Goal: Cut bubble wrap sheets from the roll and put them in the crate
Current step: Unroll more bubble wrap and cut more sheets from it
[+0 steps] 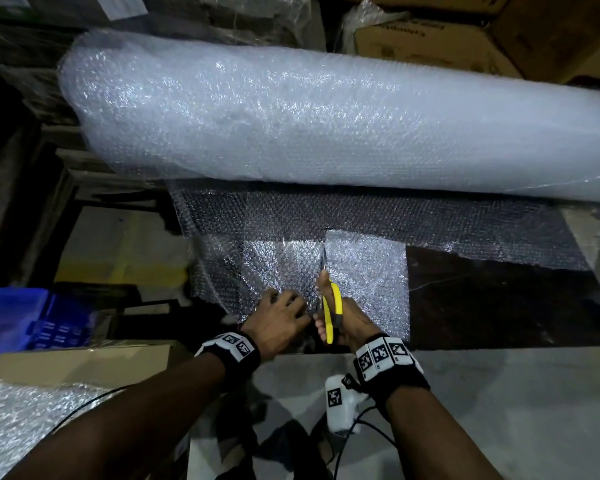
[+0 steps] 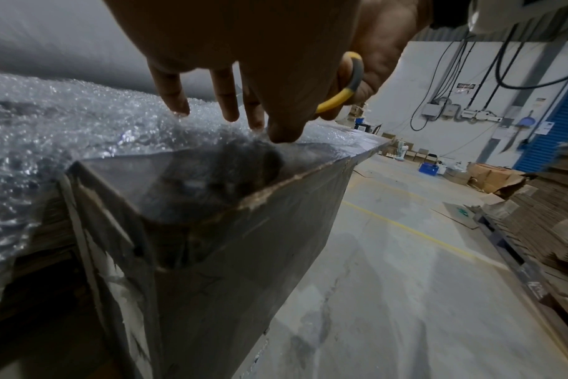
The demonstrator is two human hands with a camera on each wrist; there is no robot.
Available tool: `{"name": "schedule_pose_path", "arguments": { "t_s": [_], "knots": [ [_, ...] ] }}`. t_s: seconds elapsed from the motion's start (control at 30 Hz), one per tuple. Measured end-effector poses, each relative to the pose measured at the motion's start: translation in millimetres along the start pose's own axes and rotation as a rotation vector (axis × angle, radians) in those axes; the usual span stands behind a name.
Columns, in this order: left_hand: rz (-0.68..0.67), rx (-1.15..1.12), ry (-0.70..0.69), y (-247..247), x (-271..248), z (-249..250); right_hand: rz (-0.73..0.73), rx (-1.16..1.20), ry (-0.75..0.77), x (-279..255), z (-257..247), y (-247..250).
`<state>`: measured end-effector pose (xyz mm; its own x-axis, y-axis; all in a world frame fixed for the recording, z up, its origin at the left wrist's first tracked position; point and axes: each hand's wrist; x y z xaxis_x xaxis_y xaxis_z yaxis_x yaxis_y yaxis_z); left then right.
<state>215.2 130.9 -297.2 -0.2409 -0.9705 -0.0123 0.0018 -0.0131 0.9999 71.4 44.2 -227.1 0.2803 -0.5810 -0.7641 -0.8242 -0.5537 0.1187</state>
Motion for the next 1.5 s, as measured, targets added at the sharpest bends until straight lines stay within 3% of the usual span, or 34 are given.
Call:
{"name": "schedule_pose_path", "arguments": {
  "t_s": [0.3, 0.6, 0.8, 1.13, 1.33, 1.5],
  "knots": [
    [0.087, -0.003, -0.056, 7.3, 4.3, 3.2, 0.005, -0.030, 0.006, 5.4, 0.7, 3.7],
    [-0.035, -0.073, -0.130, 14.4, 5.2, -0.6, -0.045, -0.082, -0.003, 3.6, -5.6, 12.2],
    [-0.094, -0.007, -0.282, 15.7, 3.0, -7.1, -0.049, -0.060, -0.043, 11.3, -6.2, 10.5],
    [-0.109, -0.029, -0.249, 19.0, 1.1, -1.8, 0.029, -0.001, 0.035, 15.9, -3.1, 4.7],
    [-0.151, -0.057, -0.230, 17.6, -0.7, -1.3, -0.005, -0.019, -0.043, 23.2, -13.1, 5.8],
    [-0.191, -0.070, -0.218, 16.9, 0.0, -0.9, 0.030, -0.054, 0.004, 22.9, -21.2, 4.9]
  ]
}}
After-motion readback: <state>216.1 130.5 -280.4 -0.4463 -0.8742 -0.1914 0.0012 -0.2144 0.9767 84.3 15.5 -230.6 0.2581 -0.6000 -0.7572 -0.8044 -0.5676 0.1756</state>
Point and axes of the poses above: each hand's wrist, its own x-axis towards the middle knuckle, its own y-axis out of the back of the hand, z = x × y, and after that the axes turned 2 degrees about x, right-handed
